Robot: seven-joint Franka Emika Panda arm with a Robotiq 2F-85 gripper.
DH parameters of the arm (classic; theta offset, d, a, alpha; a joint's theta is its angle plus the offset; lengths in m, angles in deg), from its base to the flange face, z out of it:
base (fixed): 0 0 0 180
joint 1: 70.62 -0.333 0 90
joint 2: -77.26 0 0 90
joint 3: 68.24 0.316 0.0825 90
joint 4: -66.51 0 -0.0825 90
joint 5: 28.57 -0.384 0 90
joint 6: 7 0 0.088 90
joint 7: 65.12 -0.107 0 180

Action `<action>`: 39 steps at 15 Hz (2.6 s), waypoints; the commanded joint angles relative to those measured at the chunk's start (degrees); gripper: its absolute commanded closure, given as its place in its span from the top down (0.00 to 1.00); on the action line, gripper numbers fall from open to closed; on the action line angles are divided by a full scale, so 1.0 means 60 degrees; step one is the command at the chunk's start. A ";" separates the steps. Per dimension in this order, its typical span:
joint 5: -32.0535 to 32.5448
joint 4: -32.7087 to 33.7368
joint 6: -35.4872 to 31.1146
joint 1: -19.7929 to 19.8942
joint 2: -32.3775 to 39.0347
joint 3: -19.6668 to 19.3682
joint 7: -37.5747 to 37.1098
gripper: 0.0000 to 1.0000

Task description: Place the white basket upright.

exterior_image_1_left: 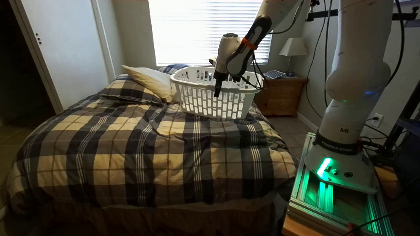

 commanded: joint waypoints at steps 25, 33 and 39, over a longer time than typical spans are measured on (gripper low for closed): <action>-0.0959 -0.1289 0.3279 -0.1998 -0.6652 -0.0224 -0.1367 1.00; -0.1634 0.0782 0.6973 -0.2028 -0.7292 -0.0075 -0.4490 1.00; -0.1361 0.1061 0.7318 -0.2130 -0.7303 -0.0202 -0.5282 1.00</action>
